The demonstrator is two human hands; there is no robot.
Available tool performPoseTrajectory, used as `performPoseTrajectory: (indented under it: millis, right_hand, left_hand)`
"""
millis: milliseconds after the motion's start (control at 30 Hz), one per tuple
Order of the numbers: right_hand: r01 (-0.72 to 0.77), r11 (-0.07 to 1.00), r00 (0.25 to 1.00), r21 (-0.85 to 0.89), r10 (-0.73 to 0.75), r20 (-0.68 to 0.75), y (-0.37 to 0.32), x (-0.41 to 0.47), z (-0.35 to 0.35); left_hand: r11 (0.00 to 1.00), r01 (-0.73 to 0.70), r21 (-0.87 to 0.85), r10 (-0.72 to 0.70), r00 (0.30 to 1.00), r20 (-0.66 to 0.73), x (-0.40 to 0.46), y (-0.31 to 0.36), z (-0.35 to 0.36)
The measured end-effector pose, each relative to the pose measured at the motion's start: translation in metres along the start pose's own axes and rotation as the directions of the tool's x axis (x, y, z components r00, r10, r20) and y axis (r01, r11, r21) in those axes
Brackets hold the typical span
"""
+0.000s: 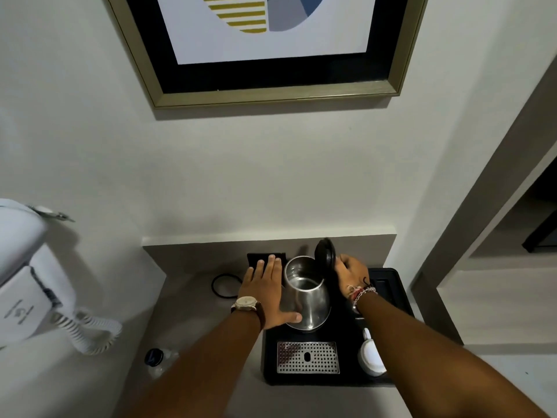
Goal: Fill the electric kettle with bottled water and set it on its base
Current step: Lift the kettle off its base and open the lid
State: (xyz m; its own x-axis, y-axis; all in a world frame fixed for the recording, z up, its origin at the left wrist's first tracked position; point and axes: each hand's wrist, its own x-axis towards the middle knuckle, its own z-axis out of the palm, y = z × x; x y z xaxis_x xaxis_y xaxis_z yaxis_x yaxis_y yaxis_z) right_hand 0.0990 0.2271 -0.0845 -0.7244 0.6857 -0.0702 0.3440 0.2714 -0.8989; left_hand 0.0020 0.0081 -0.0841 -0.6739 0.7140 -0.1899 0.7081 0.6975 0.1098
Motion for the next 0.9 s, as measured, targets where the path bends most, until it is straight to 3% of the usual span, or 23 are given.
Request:
performPoseTrajectory:
  millis: [133,400,633,900]
  right_hand:
    - [0.058,0.998,0.996,0.010,-0.059,0.066,0.001,0.014,-0.001]
    - [0.101,0.991,0.995,0.089,-0.101,-0.009,-0.002,0.006,0.000]
    - [0.102,0.985,0.994,0.141,-0.097,-0.043,-0.016,-0.032,-0.012]
    - [0.114,0.992,0.987,0.050,-0.108,-0.119,-0.026,-0.129,-0.003]
  left_hand:
    - [0.996,0.056,-0.070,-0.055,0.998,0.011,-0.003,0.005,0.007]
    - [0.957,0.084,-0.276,-0.101,0.994,-0.049,0.001,0.007,0.003]
    - [0.971,0.044,-0.234,-0.059,0.996,-0.060,-0.027,0.009,-0.022]
    - [0.958,-0.005,-0.286,-0.010,0.999,-0.050,-0.119,-0.001,-0.021]
